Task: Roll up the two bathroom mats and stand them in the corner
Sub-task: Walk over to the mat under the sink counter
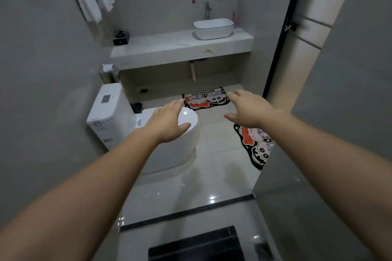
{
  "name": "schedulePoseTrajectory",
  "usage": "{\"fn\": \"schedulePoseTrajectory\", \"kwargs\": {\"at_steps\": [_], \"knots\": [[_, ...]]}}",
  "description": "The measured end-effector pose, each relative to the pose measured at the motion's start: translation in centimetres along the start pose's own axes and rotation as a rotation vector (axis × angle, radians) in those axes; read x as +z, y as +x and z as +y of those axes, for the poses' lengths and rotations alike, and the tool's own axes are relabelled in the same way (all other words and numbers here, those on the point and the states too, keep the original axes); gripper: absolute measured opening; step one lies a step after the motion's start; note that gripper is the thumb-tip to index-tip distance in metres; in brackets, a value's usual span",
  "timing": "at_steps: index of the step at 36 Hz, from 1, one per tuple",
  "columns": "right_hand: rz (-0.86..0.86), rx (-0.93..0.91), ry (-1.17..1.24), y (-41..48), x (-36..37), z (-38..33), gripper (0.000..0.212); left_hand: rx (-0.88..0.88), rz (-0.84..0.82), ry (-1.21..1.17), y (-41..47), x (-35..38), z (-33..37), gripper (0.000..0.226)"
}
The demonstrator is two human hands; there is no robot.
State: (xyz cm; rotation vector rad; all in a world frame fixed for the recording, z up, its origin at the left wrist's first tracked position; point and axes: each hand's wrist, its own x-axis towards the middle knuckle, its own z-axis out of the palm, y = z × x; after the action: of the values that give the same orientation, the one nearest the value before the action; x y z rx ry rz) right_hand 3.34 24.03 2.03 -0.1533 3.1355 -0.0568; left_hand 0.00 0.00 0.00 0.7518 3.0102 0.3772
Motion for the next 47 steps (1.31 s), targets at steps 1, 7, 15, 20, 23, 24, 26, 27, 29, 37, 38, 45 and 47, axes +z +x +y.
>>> {"fn": "schedulePoseTrajectory", "kwargs": {"at_steps": [1,7,15,20,23,24,26,27,29,37,38,45,47], "knots": [[-0.005,0.005,0.0,0.3,0.1,0.1,0.067,0.0,-0.002,-0.002,0.3,0.0,0.1,0.077],[-0.025,0.023,0.015,2.5,1.3,1.4,0.071,-0.006,-0.033,-0.014,3.2,1.0,-0.6,0.076],[-0.047,0.076,0.0,7.6,2.9,2.2,0.067,0.061,-0.043,-0.002,9.3,2.3,-3.3,0.073],[-0.06,0.118,-0.004,12.3,3.2,2.7,0.065,0.088,-0.077,0.004,14.1,2.9,-6.3,0.075],[-0.06,0.136,-0.01,15.4,3.2,2.7,0.066,0.104,-0.086,-0.005,17.0,3.0,-8.2,0.075],[-0.06,0.143,-0.008,16.4,3.3,2.6,0.067,0.107,-0.092,-0.008,18.0,3.0,-8.8,0.076],[-0.068,0.154,-0.011,18.1,3.6,2.6,0.065,0.119,-0.102,-0.01,19.8,3.2,-10.0,0.075],[-0.073,0.16,-0.017,18.8,3.7,2.6,0.064,0.125,-0.107,-0.006,20.7,3.3,-10.5,0.075],[-0.086,0.172,-0.028,20.0,4.1,2.7,0.064,0.133,-0.118,0.0,22.4,3.6,-11.6,0.075],[-0.136,0.216,-0.029,23.5,5.2,4.3,0.064,0.141,-0.136,-0.014,27.9,5.2,-13.6,0.076],[-0.133,0.219,-0.027,24.0,5.3,4.7,0.063,0.15,-0.135,-0.01,28.5,5.3,-13.7,0.076],[-0.115,0.215,-0.038,28.3,5.6,7.9,0.061,0.17,-0.12,-0.015,32.9,5.6,-13.7,0.076],[-0.09,0.206,-0.043,29.8,5.7,9.1,0.06,0.168,-0.115,-0.024,34.4,5.7,-13.5,0.076]]}}
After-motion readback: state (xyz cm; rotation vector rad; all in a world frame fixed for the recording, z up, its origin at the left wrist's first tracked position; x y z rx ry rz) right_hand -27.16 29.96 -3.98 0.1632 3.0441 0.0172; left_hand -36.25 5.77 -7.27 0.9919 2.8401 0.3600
